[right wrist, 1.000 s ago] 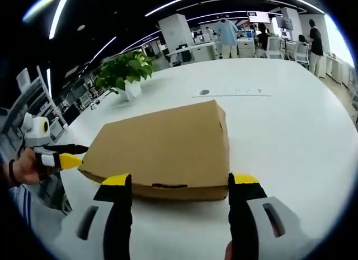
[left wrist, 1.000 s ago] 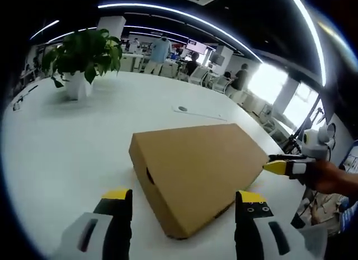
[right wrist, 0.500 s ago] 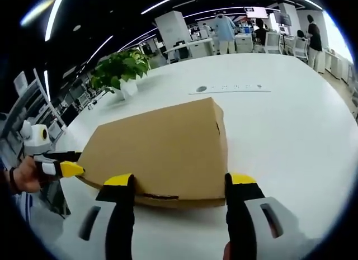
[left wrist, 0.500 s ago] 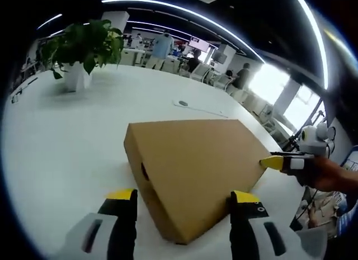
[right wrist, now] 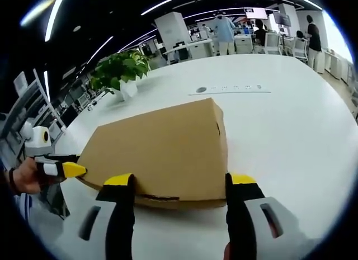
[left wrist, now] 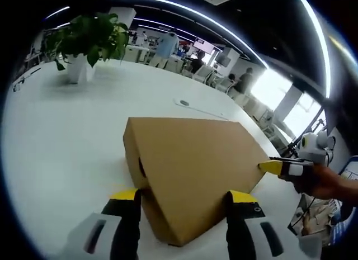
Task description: Operate the shoe box by opening the lid, removing the specified soft item, and placing it in the target area until the item is outside and the box remains undamaged.
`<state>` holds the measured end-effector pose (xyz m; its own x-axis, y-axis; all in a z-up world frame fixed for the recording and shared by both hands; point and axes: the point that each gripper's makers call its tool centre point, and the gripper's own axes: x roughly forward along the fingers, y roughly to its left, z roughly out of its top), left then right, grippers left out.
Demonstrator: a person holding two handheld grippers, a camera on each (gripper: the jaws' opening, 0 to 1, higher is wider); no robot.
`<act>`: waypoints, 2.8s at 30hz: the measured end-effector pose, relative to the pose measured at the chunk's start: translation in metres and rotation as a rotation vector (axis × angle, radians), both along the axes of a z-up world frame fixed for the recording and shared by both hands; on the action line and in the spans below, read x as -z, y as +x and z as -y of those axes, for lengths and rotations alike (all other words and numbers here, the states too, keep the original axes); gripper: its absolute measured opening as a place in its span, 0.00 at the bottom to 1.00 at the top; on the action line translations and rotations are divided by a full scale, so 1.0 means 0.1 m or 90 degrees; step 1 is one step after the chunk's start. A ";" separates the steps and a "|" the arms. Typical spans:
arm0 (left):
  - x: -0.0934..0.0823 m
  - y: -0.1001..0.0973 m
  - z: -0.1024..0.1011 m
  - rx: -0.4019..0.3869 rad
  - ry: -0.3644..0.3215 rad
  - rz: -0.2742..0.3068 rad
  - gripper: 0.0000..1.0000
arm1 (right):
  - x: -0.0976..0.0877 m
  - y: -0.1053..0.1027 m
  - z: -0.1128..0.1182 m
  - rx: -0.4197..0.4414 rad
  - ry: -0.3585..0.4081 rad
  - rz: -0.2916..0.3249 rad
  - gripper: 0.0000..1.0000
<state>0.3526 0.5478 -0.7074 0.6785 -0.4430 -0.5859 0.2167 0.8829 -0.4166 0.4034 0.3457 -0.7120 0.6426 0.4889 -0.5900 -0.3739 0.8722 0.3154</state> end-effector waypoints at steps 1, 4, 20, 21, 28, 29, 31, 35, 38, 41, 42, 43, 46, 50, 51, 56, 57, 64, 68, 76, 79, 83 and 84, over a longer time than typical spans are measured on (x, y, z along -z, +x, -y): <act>0.00 0.00 0.00 0.000 0.001 0.000 0.62 | -0.01 0.00 0.00 0.003 -0.001 0.002 0.62; -0.01 -0.01 -0.01 -0.003 0.002 0.000 0.61 | 0.00 -0.01 -0.03 0.005 -0.002 0.000 0.62; -0.03 -0.29 -0.54 -0.037 0.011 0.001 0.60 | 0.00 -0.20 -0.58 -0.045 0.004 -0.005 0.61; -0.03 -0.32 -0.59 -0.041 0.011 0.001 0.60 | 0.01 -0.22 -0.64 -0.049 0.003 -0.006 0.61; -0.03 -0.49 -0.87 -0.065 0.011 0.002 0.60 | 0.00 -0.32 -0.94 -0.076 0.004 -0.005 0.61; -0.03 -0.50 -0.90 -0.068 0.011 0.001 0.60 | 0.00 -0.34 -0.99 -0.080 0.004 -0.005 0.61; -0.03 -0.55 -0.97 -0.075 0.012 -0.001 0.60 | 0.01 -0.36 -1.05 -0.085 0.004 -0.005 0.61; -0.03 -0.63 -1.09 -0.086 0.012 -0.001 0.60 | 0.00 -0.40 -1.18 -0.095 0.004 -0.006 0.61; -0.03 -0.68 -1.17 -0.092 0.012 -0.001 0.60 | 0.00 -0.44 -1.26 -0.101 0.004 -0.006 0.61; -0.03 -0.70 -1.22 -0.096 0.012 -0.001 0.60 | 0.01 -0.45 -1.32 -0.107 0.005 -0.005 0.61; -0.03 -0.70 -1.23 -0.096 0.013 -0.002 0.60 | 0.01 -0.46 -1.33 -0.109 0.005 -0.005 0.61; -0.03 -0.70 -1.23 -0.096 0.013 -0.003 0.60 | 0.01 -0.46 -1.34 -0.110 0.005 -0.006 0.61; -0.03 -0.71 -1.24 -0.097 0.012 -0.003 0.60 | 0.01 -0.46 -1.35 -0.111 0.005 -0.006 0.61; -0.03 -0.71 -1.24 -0.097 0.011 -0.004 0.60 | 0.01 -0.46 -1.34 -0.114 0.006 -0.005 0.61; -0.03 -0.71 -1.24 -0.096 0.011 -0.004 0.60 | 0.01 -0.46 -1.34 -0.116 0.007 -0.006 0.61; -0.03 -0.74 -1.22 -0.063 0.017 0.007 0.62 | 0.00 -0.48 -1.32 -0.128 0.016 0.000 0.60; -0.03 -0.75 -1.21 -0.054 0.019 0.010 0.64 | -0.01 -0.49 -1.32 -0.132 0.021 0.003 0.61; -0.05 -0.78 -1.13 -0.014 0.022 0.024 0.75 | -0.02 -0.57 -1.40 -0.194 0.021 0.018 0.72; -0.04 -0.79 -1.13 -0.001 0.034 0.024 0.75 | -0.01 -0.58 -1.38 -0.218 0.011 0.022 0.72; -0.02 -0.80 -1.13 0.019 0.056 0.022 0.74 | 0.03 -0.61 -1.38 -0.252 -0.028 0.046 0.70; -0.02 -0.79 -1.17 0.010 0.047 0.022 0.70 | 0.04 -0.56 -1.33 -0.246 -0.034 0.046 0.64; -0.02 -0.78 -1.17 0.009 0.052 0.024 0.68 | 0.03 -0.56 -1.34 -0.245 -0.039 0.049 0.63; -0.02 -0.78 -1.17 0.007 0.051 0.025 0.68 | 0.04 -0.56 -1.34 -0.244 -0.039 0.049 0.63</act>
